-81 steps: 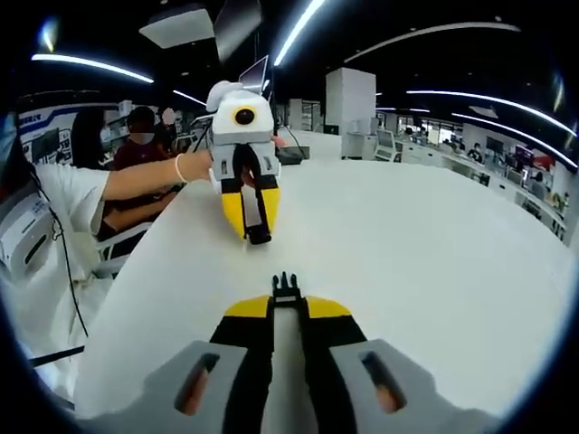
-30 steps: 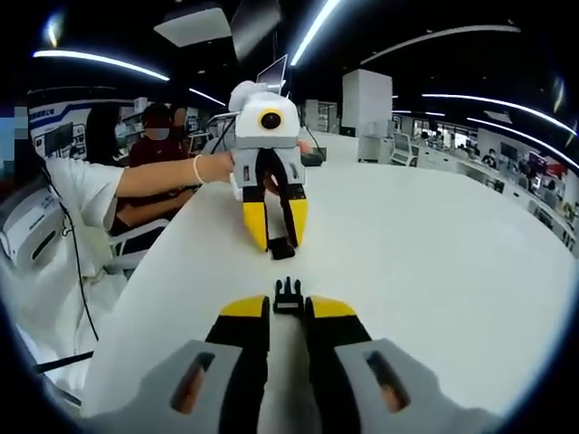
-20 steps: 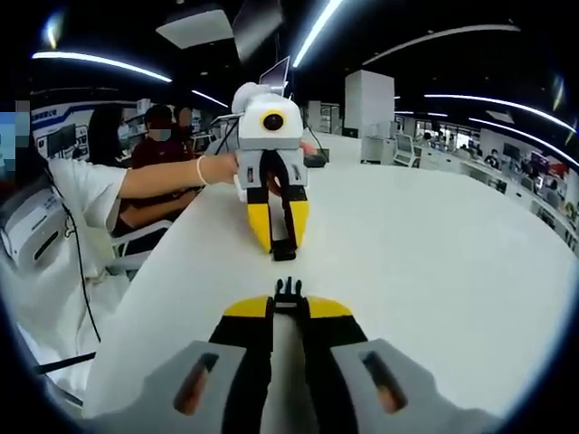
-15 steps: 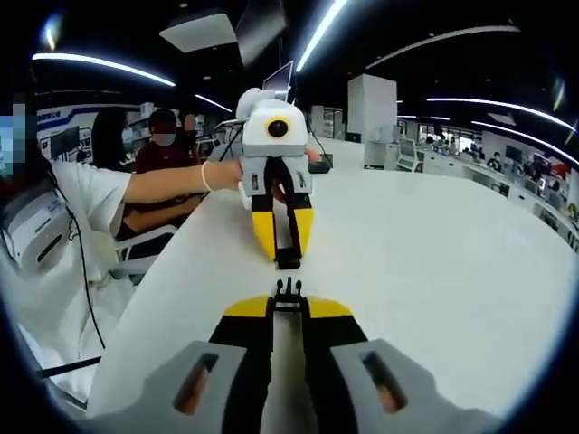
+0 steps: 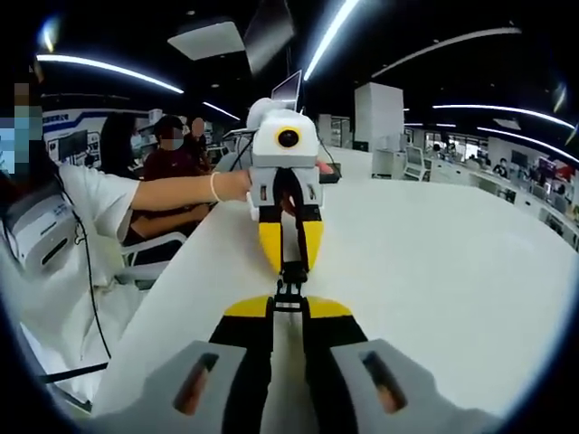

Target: Snap the two parts of the plastic buckle together until the buckle closes and remains connected.

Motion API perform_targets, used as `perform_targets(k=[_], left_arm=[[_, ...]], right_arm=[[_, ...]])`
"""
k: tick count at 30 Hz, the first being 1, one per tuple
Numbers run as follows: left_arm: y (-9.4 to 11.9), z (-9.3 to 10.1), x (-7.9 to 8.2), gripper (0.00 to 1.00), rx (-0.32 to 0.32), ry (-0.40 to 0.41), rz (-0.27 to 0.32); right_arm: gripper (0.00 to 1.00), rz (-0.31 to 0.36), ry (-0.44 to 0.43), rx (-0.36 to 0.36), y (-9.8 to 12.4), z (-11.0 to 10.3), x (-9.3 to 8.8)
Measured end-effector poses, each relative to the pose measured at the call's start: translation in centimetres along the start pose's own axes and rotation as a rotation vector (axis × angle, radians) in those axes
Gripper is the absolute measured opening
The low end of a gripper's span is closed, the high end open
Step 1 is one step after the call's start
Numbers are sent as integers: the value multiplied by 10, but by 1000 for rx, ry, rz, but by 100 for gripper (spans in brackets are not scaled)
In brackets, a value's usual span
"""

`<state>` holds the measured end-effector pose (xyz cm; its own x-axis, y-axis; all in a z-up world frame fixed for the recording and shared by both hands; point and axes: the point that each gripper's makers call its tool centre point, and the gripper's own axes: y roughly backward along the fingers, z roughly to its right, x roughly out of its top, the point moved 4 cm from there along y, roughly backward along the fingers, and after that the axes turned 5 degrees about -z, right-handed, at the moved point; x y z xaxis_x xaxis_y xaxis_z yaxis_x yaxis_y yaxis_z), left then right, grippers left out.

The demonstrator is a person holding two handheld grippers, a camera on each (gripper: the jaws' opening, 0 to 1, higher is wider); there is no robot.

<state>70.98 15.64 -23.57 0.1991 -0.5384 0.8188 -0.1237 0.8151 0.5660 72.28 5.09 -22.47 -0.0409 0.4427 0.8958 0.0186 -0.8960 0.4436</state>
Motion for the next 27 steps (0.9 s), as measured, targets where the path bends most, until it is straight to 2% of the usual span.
perform_targets(k=[8,27], left_arm=[[-2,6,3,12,-12,-2,13],[0,-1,2,12,-35,-4,17]], right_arm=[[12,-5,8,6,-2,-4,0],[12,-6,2,24,-7,-12,-3]])
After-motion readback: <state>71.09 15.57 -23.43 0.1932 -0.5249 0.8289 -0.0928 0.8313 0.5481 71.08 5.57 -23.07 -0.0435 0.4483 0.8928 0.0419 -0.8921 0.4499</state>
